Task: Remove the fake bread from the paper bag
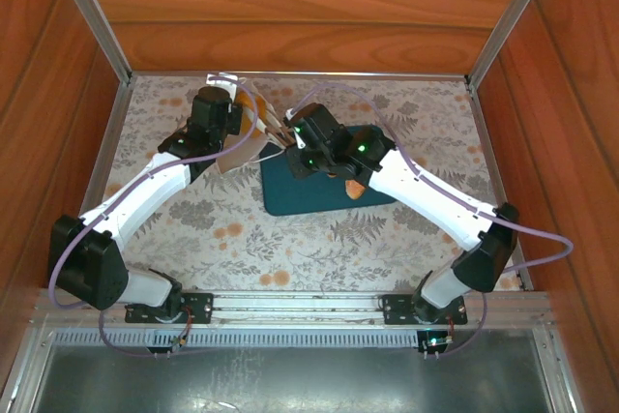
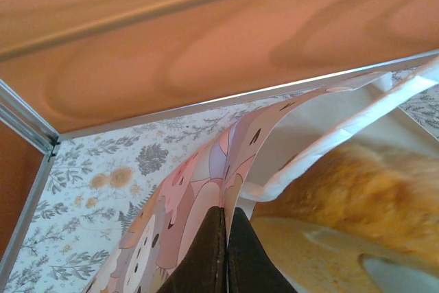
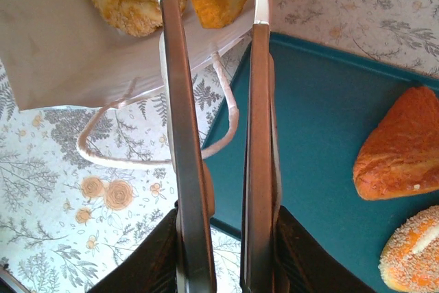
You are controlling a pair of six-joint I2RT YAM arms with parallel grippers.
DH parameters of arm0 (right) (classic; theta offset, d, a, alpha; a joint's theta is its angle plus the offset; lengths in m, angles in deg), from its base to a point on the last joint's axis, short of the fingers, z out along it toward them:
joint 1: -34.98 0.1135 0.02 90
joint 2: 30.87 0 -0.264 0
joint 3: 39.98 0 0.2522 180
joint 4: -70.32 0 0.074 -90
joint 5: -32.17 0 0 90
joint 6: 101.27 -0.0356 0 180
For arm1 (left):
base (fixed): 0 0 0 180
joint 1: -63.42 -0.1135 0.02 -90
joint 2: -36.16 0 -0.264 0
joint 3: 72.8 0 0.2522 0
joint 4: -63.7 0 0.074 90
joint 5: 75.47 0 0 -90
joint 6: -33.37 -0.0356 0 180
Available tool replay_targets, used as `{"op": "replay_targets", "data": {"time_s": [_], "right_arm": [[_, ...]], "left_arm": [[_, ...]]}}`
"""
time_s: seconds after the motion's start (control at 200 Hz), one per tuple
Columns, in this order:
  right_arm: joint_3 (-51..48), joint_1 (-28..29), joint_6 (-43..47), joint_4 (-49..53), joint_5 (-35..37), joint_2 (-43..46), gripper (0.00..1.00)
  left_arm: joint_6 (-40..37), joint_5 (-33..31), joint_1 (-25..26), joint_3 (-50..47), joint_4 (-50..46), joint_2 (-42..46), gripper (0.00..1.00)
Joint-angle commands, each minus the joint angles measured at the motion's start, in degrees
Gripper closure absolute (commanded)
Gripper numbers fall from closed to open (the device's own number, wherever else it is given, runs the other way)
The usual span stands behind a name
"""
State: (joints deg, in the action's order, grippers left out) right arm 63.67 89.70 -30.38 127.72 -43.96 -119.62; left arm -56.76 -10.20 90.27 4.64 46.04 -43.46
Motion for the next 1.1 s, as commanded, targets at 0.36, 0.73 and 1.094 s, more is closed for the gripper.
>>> {"op": "replay_targets", "data": {"time_s": [0.36,0.73,1.094], "right_arm": [[0.09,-0.49,-0.5,-4.67,3.81,8.8,1.0],[1.76,-0.48,1.54,-1.12,8.53,14.22,1.0],[3.65,-0.38,3.65,10.42,18.76,16.12,1.0]], "left_arm": [[0.94,-1.63,-1.45,0.05,-0.67,-1.26,1.0],[0.42,-1.89,-2.17,-0.26,-1.02,-1.39,1.0],[-1.61,-3.48,-3.62,0.22,-1.97,0.64,1.0]]}}
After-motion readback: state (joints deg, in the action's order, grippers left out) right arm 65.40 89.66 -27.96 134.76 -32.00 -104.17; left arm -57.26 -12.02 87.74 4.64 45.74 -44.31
